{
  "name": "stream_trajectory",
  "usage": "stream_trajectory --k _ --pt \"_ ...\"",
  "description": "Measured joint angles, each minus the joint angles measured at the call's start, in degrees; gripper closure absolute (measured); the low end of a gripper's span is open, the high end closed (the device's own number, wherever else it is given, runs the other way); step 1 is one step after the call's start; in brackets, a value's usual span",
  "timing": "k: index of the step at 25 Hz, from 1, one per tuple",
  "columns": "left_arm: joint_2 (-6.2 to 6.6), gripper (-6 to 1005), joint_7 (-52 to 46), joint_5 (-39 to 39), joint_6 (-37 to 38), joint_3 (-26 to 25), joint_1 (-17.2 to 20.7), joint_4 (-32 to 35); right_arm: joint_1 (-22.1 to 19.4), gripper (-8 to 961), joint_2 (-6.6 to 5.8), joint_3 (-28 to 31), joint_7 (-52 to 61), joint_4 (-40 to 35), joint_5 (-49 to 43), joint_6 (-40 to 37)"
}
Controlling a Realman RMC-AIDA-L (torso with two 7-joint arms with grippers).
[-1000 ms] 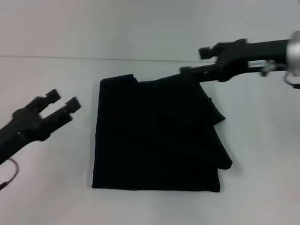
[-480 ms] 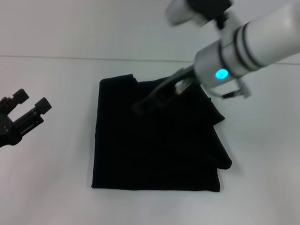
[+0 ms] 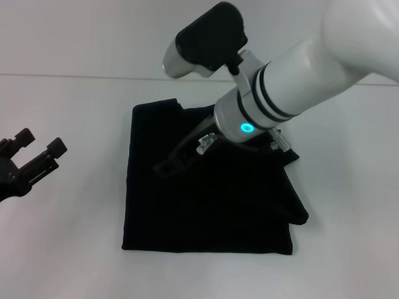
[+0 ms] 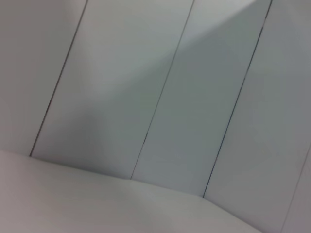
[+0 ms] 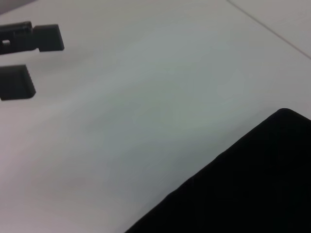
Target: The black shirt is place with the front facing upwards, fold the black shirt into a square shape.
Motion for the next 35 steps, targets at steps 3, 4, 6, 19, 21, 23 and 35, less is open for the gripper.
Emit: stream_trajectory --k 3,4,6,19,21,23,35 --pt "-0.02 125 0.0 0.0 -0.6 0.0 -0.1 -0.5 0.5 103 0.20 -2.4 0.0 1.1 0.1 2.2" --pt "-0.02 125 0.0 0.0 -0.7 0.0 -0.1 -0.6 0.5 104 0.22 -3.2 0.0 1.3 0.1 2.8" --pt "-0.02 125 0.0 0.0 -0.9 0.0 -0.2 -0.9 0.6 105 0.25 -4.8 0.0 1.7 0.5 4.4" --pt "0.12 125 1.2 -0.1 -4.3 0.1 -1.6 -2.7 3.1 212 0.38 -11.8 -0.5 7.9 3.7 11.2" --pt "0.08 125 1.5 0.0 -4.8 0.2 -2.2 -3.3 3.0 218 0.38 -12.0 -0.6 9.1 3.7 12.0" --pt "0.06 125 1.8 0.0 -5.0 0.4 -3.0 -4.2 2.7 224 0.38 -12.2 -0.9 10.3 3.6 12.5" --pt "0.12 124 2.8 -0.3 -6.0 0.8 -4.5 -6.2 0.1 262 -0.12 -12.1 -2.7 10.4 3.5 16.0"
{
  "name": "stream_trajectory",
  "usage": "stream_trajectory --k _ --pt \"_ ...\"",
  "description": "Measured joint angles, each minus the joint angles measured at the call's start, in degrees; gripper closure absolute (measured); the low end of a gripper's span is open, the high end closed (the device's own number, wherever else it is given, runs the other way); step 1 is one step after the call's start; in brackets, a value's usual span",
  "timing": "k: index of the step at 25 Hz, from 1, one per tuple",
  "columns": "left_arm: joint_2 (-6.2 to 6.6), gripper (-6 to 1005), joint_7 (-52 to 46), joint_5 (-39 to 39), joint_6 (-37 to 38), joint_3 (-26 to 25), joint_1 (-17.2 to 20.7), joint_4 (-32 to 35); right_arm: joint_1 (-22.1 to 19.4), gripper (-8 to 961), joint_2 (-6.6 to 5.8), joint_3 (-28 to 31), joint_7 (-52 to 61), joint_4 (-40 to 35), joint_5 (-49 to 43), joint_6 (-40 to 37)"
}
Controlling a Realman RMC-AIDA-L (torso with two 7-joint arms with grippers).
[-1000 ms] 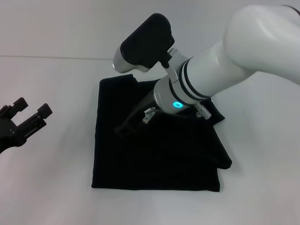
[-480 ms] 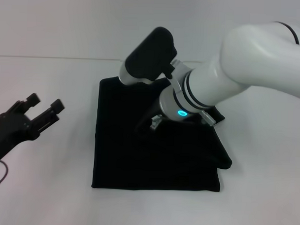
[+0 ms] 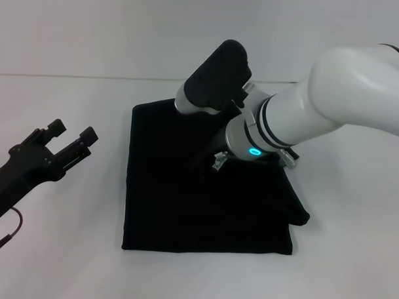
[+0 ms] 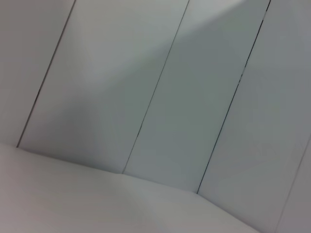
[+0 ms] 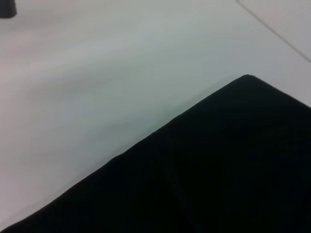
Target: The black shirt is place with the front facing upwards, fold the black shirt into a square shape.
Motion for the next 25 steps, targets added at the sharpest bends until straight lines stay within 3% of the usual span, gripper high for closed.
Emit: stream_trajectory --k 6,8,14,25 --pt "-0.14 125 0.2 0.1 -0.9 0.0 -0.7 -0.4 -2.6 487 -0.17 0.5 0.2 -3.7 0.1 0.1" --pt "-0.12 125 0.2 0.2 -1.2 0.0 -0.9 -0.6 -4.6 690 -0.41 0.7 0.4 -6.9 0.1 0.0" --pt "-0.08 125 0.2 0.1 -1.5 0.0 -1.3 -0.8 -9.9 919 -0.88 5.1 0.5 -13.8 -0.2 -2.6" --pt "-0.12 123 0.3 -0.2 -1.5 -0.2 -1.4 -1.4 -23.1 920 -1.26 16.9 -0.6 -25.1 -2.8 -3.4"
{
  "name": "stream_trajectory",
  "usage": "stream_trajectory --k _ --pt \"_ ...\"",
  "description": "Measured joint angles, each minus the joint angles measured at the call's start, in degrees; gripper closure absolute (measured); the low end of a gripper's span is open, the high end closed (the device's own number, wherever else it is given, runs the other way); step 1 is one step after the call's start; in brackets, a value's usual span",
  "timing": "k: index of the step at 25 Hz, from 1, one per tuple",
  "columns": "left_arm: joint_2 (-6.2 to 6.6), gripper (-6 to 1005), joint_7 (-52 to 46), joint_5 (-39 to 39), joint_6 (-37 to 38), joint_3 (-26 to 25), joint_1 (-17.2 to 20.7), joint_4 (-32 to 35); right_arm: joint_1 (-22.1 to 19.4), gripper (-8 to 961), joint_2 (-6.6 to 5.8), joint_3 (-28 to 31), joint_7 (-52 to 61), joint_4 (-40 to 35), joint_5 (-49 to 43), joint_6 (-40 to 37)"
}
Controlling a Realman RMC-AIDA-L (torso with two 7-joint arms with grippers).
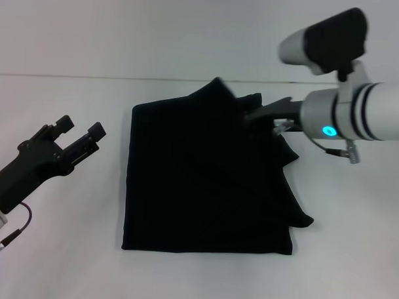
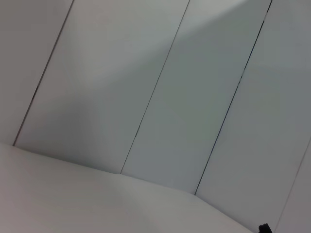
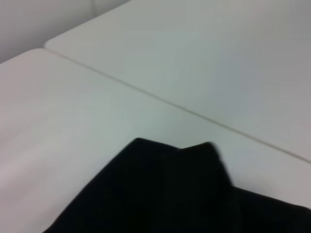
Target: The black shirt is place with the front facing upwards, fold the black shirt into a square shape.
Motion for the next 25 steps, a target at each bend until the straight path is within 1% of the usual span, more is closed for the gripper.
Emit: stream_trajectory --k 5,11,17,25 --pt "0.00 123 0.2 0.0 0.0 0.0 0.1 -0.1 -2.6 920 0.00 3.7 -0.4 0.2 -0.1 1.6" --pt "-0.02 124 0.6 0.0 -0.6 -0.1 0.4 -0.1 -3.4 920 0.00 6.6 -0.9 2.6 -0.1 5.1" --pt "-0.02 125 0.6 0.0 -1.2 0.1 0.4 -0.1 -2.4 921 -0.09 8.0 -1.7 8.0 -0.3 8.5" --pt "0.17 124 -1.1 0.4 -0.8 0.3 0.0 0.0 0.0 919 -0.10 8.1 -2.7 15.3 -0.6 12.4"
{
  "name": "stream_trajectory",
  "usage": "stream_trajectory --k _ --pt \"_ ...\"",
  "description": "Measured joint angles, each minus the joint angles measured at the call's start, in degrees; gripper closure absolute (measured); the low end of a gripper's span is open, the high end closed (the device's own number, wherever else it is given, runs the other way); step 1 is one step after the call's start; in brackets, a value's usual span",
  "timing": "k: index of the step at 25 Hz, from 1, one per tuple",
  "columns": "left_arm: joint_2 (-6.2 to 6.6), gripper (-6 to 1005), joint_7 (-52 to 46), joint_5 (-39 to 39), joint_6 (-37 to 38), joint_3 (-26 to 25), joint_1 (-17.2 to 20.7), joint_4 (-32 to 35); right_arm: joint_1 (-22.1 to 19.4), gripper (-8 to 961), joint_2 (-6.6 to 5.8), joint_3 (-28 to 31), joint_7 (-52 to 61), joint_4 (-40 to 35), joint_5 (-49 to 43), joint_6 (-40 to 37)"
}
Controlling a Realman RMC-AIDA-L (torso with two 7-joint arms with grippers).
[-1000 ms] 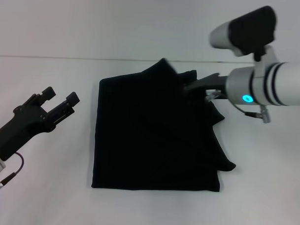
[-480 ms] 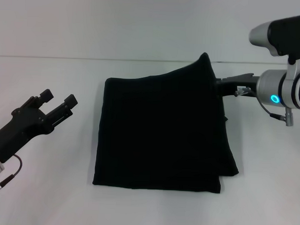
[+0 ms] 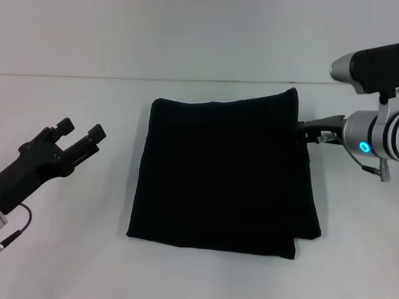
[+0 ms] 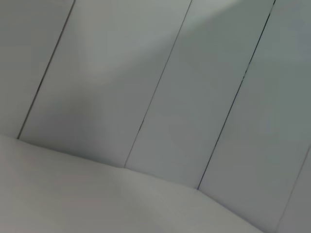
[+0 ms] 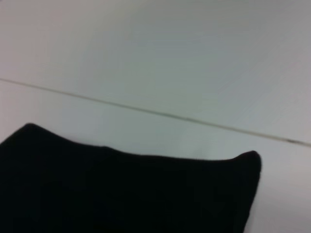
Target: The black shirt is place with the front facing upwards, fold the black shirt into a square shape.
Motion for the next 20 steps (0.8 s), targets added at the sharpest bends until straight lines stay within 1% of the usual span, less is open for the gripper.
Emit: stream_trajectory --k 3,6,8,10,14,17,20 --pt "0.07 124 -1.3 0.1 1.0 0.7 0.0 0.3 0.5 912 -0.12 0.2 -0.8 2.4 0.0 0.2" --pt "0.23 124 -2.7 0.1 3.0 1.3 -0.1 0.5 0.1 905 -0.16 0.6 -1.3 3.2 -0.1 0.2" --pt "0.34 124 -3.7 0.1 4.1 1.3 -0.3 0.9 -1.2 901 -0.30 1.6 -1.3 2.3 -0.1 -0.3" --pt "0.40 124 -4.2 0.0 5.0 1.3 -0.3 1.2 -2.9 896 -0.55 3.1 -1.3 -0.2 -0.1 -1.8" --pt "0.46 124 -4.3 -0.3 5.5 1.3 -0.4 1.3 -7.7 737 -0.78 6.7 -1.3 -8.7 -0.1 -6.6" --pt "0.48 124 -3.8 -0.3 5.5 1.3 -0.4 1.3 -9.5 617 -0.82 10.3 -1.3 -13.7 0.7 -12.2" --pt "0.49 124 -3.6 -0.3 5.0 1.3 -0.4 1.3 -9.7 496 -0.60 15.9 -3.7 -16.1 6.4 -22.5"
